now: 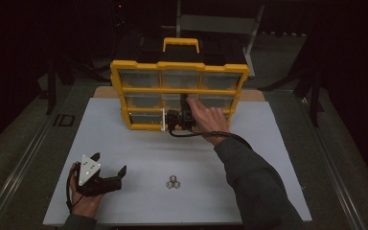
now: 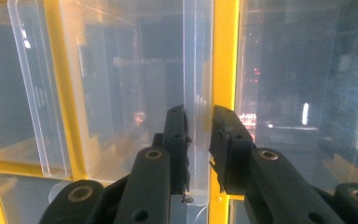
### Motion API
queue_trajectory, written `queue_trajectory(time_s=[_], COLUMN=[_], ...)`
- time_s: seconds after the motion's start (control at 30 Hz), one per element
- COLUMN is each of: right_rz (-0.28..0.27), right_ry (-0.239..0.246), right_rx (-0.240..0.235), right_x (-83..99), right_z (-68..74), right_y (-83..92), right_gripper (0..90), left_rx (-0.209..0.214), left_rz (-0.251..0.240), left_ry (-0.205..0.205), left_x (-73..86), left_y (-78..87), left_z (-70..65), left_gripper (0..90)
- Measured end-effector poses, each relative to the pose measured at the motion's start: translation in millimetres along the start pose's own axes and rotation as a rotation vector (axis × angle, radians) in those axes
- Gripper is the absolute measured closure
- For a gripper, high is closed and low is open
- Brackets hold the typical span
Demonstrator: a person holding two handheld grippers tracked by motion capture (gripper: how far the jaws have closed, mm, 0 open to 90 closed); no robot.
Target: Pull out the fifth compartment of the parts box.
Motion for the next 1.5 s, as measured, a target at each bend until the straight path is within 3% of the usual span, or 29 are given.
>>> queue_trajectory(time_s=[0.73, 1.5], right_rz=[0.002, -0.001], right_ry=[0.03, 0.055], right_rx=[-0.014, -0.027], right_x=[-3.2, -4.4], right_z=[4.2, 12.4], right_y=[7.5, 28.2], right_gripper=[77.3, 77.2], left_rx=[-0.001, -0.002], left_rz=[0.004, 0.005], left_ry=[0.003, 0.002], left_x=[0.5, 0.7], left_y=[0.0, -0.3], left_z=[0.7, 0.9], left_gripper=[0.0, 0.0])
Point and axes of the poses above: each handheld gripper's, and its own axes: y roughly backward along the jaws, x roughly out of its underside, z roughly to its left, the point moved 10 cm from there along -y, roughly forward along the jaws, and after that the axes turned 11 degrees about -x, right-handed, at the moved point
